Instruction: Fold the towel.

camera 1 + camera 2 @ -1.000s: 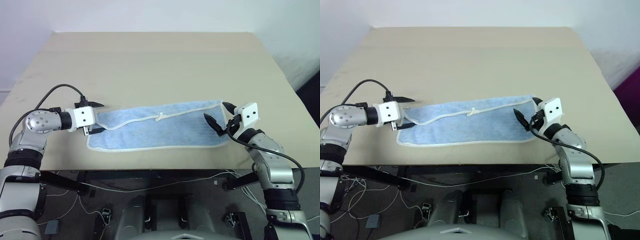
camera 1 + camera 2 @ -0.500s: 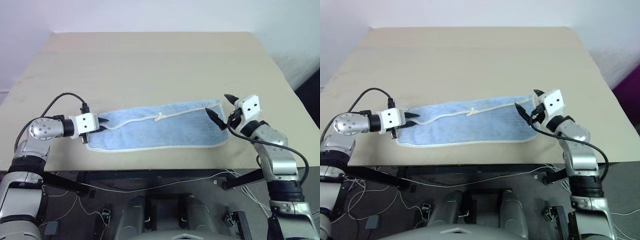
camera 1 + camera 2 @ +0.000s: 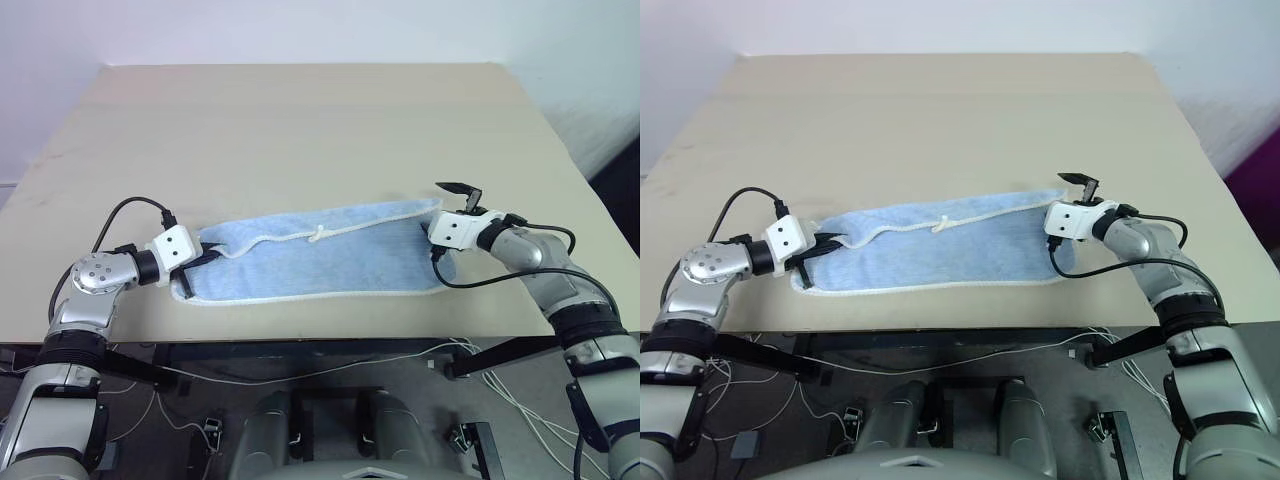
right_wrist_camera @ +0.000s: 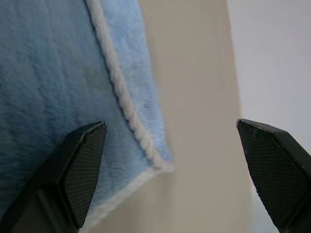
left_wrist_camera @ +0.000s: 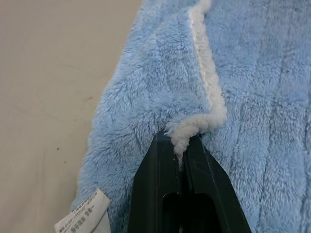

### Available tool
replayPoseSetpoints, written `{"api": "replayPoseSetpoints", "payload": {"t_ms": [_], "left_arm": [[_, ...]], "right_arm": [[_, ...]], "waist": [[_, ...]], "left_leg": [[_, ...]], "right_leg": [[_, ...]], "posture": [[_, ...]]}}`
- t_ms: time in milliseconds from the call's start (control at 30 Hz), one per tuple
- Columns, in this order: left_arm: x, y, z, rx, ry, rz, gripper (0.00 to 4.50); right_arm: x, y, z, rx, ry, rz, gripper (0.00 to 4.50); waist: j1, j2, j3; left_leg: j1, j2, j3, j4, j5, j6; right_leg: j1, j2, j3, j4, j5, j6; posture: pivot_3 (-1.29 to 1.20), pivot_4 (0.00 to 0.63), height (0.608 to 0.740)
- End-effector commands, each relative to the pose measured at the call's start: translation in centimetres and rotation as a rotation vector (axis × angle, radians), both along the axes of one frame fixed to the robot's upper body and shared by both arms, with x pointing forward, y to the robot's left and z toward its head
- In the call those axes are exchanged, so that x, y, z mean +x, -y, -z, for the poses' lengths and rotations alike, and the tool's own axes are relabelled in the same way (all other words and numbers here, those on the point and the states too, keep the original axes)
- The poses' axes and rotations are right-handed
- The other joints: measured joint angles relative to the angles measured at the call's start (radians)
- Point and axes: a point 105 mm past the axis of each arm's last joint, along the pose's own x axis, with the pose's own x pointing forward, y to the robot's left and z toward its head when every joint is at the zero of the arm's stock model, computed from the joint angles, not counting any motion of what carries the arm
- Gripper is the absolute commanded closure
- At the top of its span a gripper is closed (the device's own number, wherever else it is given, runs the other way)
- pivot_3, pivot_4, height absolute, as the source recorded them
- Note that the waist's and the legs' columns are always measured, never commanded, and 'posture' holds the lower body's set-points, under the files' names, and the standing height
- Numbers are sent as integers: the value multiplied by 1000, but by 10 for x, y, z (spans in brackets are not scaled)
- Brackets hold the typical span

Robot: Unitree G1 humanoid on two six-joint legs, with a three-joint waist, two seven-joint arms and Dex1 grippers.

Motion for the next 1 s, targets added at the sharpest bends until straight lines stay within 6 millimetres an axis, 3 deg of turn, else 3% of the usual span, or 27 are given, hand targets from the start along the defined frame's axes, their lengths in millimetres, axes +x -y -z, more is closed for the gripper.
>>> {"api": "replayPoseSetpoints", "payload": {"t_ms": [33, 233, 333, 700, 1000], "left_arm": [[-3, -4, -9, -12, 35, -11, 4491], [-8, -8, -10, -4, 34, -20, 4491], [-10, -10, -9, 4, 33, -24, 4500], [-10, -7, -11, -3, 41, -27, 4500], [-1, -3, -21, -93, 71, -65, 4500]], "right_arm": [[10, 3, -4, -72, 59, 7, 0], [19, 4, -3, -138, 90, 8, 0], [21, 4, -3, -142, 92, 7, 558], [20, 6, 1, -139, 70, 6, 4396], [21, 9, -8, -143, 117, 16, 4487]], "waist": [[-1, 0, 0], [-4, 0, 0], [-2, 0, 0], [-3, 0, 0], [-2, 0, 0]], "left_leg": [[0, 0, 0, 0, 0, 0], [0, 0, 1, 0, 0, 0], [1, 0, 1, 0, 0, 0], [1, 0, 1, 0, 0, 0], [1, 0, 1, 0, 0, 0]], "right_leg": [[0, 0, 0, 0, 0, 0], [0, 0, 1, 0, 0, 0], [0, 0, 1, 1, 0, 0], [0, 0, 1, 1, 0, 0], [0, 0, 1, 1, 0, 0]], "posture": [[0, 150, 740], [0, 150, 740], [0, 150, 740], [0, 150, 740], [0, 150, 740]]}}
